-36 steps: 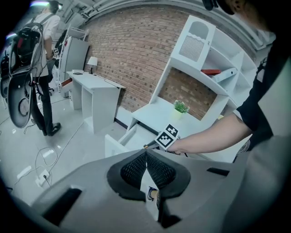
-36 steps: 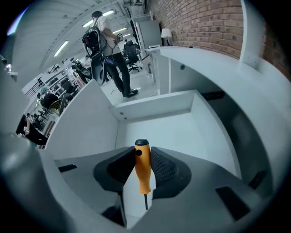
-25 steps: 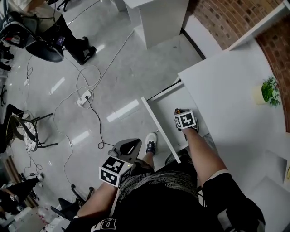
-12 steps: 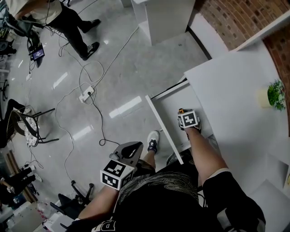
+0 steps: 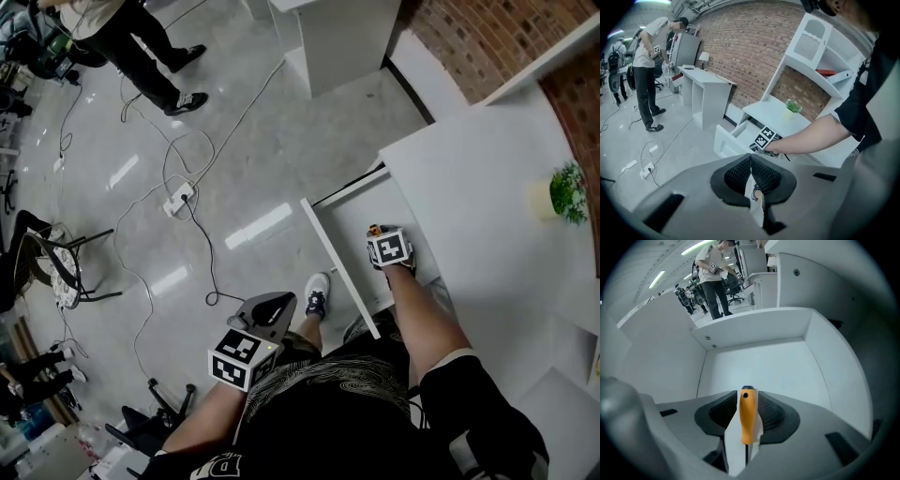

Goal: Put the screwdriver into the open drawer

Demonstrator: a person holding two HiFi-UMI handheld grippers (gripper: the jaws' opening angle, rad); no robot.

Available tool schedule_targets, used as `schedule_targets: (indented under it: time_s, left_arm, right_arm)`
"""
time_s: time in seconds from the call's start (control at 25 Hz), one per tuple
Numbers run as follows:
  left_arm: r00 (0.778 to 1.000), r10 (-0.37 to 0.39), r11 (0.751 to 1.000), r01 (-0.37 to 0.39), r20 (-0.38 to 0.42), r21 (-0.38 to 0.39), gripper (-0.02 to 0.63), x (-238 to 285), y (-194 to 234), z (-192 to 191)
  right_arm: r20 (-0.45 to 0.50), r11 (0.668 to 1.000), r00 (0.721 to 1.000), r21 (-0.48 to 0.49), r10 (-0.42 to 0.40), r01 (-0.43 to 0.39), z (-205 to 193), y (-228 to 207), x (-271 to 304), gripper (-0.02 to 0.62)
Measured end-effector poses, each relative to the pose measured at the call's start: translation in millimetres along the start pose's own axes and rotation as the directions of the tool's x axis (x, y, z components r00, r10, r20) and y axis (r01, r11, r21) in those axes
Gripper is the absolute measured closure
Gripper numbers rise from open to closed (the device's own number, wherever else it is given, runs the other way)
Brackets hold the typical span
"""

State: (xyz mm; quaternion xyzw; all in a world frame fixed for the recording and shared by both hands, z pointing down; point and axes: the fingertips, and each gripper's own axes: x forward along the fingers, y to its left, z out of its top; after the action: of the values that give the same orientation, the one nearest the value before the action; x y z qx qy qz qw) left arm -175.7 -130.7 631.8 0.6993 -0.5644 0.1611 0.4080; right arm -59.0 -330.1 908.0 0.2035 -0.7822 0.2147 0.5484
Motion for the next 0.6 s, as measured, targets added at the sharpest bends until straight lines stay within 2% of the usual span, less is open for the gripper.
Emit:
schedule_targets:
  time_s: [0.28, 0.44, 0.6]
  left_arm:
    - [0.998, -0.055, 0.997, 0.053, 0.040, 0.049, 0.588, -4.4, -5.3, 24.5]
    - [0.991, -0.116, 0.989, 0.109, 0.070, 0.096, 0.588, -9.5, -14.7, 45.9]
    - [0.979, -0.184, 0.970, 0.167, 0.087, 0.176, 0.588, -13.3, -28.6, 69.9]
  right_arm:
    - [0.063, 1.000, 0.998, 0.015, -0.017, 0.016, 8.1, 8.0, -44.9, 0.465]
    - [0.154, 0.998, 0.988, 0.058, 0.000, -0.009, 13.0, 23.8, -92.8, 0.494]
    - [0.278, 0.994, 0.961, 0.100, 0.019, -0.049, 21.8, 42.1, -156.9, 0.543]
